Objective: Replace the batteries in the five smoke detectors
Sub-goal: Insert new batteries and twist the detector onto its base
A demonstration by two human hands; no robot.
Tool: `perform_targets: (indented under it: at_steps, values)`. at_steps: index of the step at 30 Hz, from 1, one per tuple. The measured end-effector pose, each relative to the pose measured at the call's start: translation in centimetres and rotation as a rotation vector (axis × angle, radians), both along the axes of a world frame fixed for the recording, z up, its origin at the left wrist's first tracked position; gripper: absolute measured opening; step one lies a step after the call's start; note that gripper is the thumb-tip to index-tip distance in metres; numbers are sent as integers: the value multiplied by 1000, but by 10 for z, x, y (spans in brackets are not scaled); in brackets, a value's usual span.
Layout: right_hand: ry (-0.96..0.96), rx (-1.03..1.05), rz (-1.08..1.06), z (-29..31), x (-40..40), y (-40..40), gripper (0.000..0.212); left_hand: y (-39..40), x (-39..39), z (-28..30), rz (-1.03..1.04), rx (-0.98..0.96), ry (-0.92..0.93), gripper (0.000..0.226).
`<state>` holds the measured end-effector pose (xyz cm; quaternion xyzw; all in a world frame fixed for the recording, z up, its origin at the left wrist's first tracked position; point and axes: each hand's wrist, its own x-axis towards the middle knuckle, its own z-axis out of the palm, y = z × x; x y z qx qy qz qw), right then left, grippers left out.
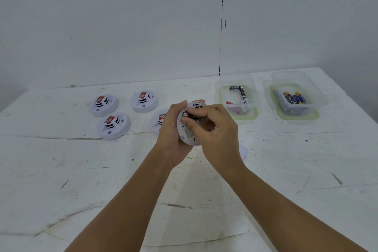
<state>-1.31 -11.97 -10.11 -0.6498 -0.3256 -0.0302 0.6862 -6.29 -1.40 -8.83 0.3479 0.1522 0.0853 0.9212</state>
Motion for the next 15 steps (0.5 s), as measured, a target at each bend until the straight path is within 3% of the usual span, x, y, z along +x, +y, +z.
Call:
perform_targets:
  at_steps: [7, 15]
  values:
    - [-33, -2, 10, -2, 3, -4, 26, 1, 2, 0, 5, 46, -24, 38]
    - [-66, 20, -30, -12, 6, -2, 18, 1, 4, -3, 34, 100, -7, 44]
